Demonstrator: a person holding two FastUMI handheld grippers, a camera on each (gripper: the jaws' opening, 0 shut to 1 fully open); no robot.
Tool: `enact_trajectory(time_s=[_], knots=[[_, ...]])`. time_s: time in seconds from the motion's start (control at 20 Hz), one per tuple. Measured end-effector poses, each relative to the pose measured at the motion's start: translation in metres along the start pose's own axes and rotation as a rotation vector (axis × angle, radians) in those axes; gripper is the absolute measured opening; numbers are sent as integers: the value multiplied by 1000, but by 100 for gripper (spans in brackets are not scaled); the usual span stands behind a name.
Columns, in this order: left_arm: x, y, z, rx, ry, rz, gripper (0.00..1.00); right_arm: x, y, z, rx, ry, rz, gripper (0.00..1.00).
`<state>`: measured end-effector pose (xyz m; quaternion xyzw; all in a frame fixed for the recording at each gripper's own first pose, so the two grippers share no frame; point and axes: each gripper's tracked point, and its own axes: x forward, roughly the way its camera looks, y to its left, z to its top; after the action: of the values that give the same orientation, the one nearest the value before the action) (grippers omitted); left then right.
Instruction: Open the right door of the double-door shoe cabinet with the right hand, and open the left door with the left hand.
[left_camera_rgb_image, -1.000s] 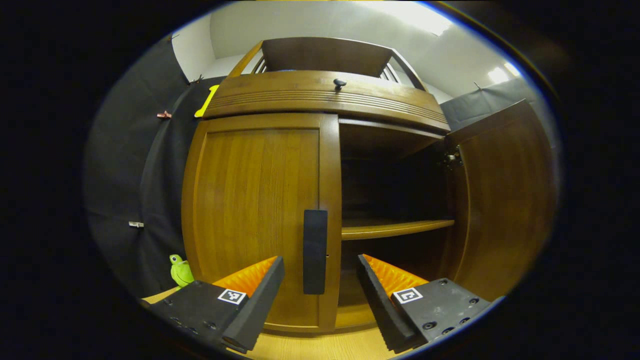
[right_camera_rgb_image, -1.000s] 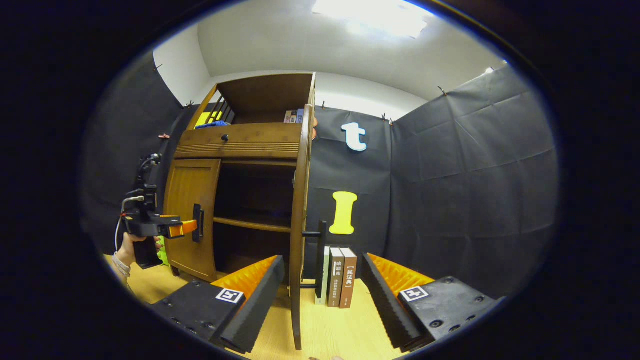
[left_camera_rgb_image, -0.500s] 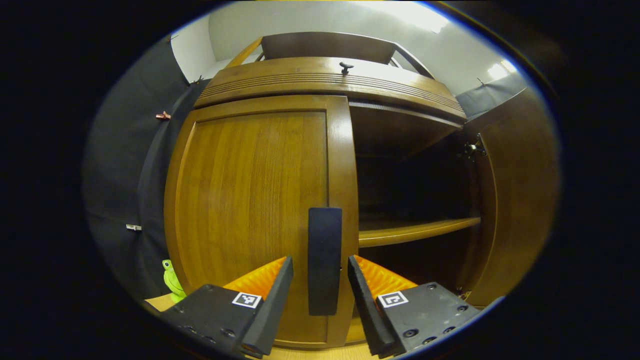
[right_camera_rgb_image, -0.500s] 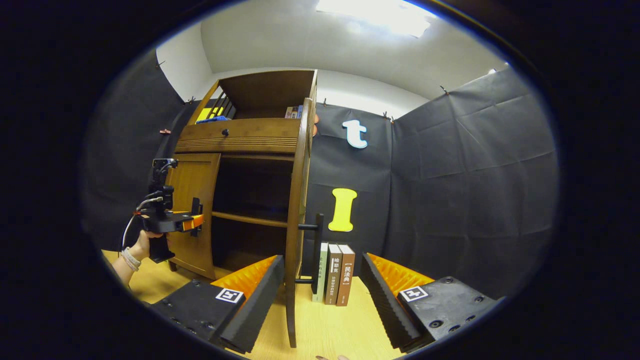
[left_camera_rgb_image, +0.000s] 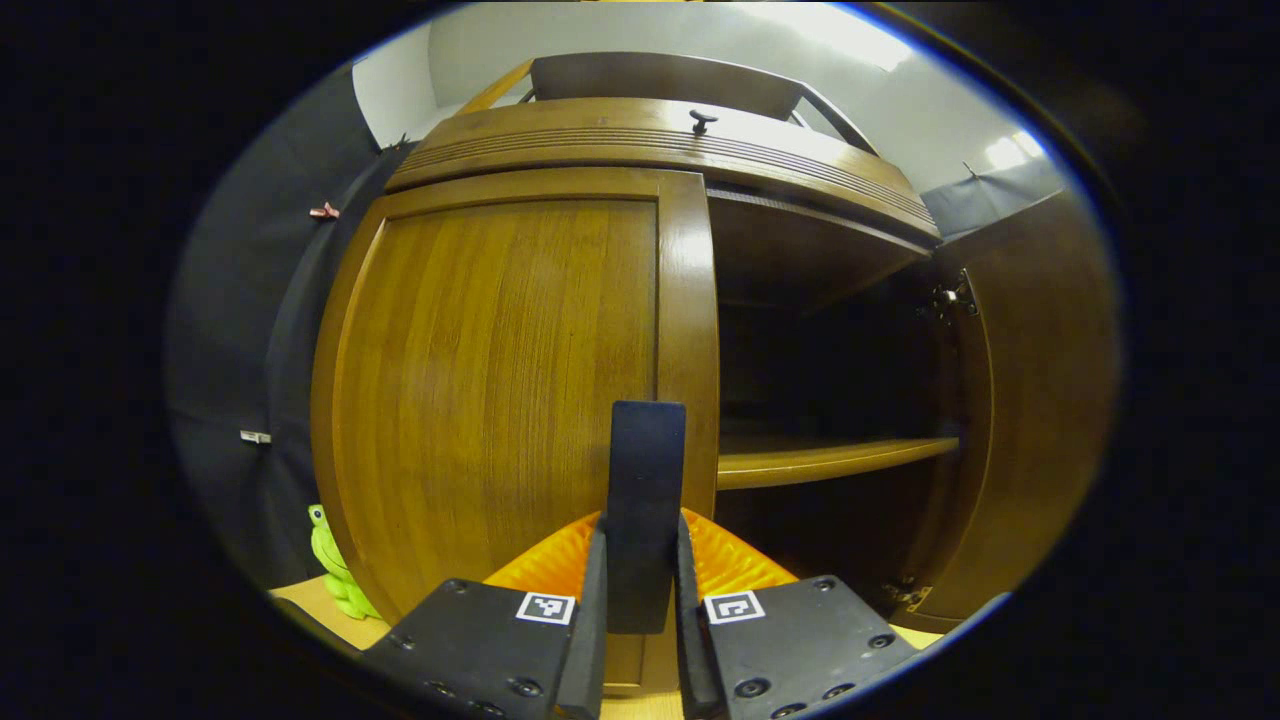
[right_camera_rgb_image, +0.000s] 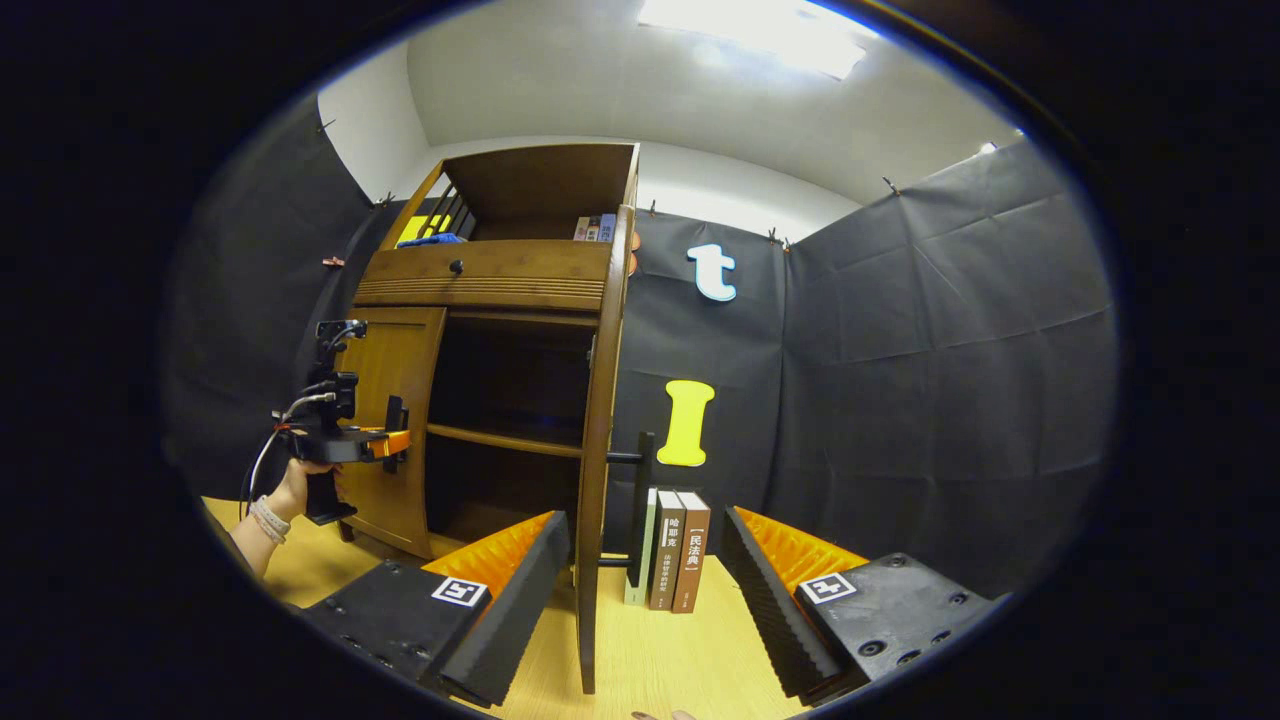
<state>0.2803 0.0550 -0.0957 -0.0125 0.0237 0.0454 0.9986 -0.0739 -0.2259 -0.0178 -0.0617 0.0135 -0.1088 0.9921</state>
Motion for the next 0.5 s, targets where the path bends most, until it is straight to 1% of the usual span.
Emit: enact_trajectory(time_s=[0.05, 0.1, 0.3, 0.5], knots=[[-3, 0, 1, 8, 4, -10, 33, -1, 4, 1, -3, 2, 6, 99], [-7, 1, 4, 18, 2, -17, 31, -2, 9, 3, -8, 3, 12, 97], [-38, 3, 2, 22, 10, -65, 31, -8, 32, 9, -12, 2, 53, 97], [-64, 8, 6, 15, 12, -107, 33, -15, 53, 16, 23, -7, 99, 97]])
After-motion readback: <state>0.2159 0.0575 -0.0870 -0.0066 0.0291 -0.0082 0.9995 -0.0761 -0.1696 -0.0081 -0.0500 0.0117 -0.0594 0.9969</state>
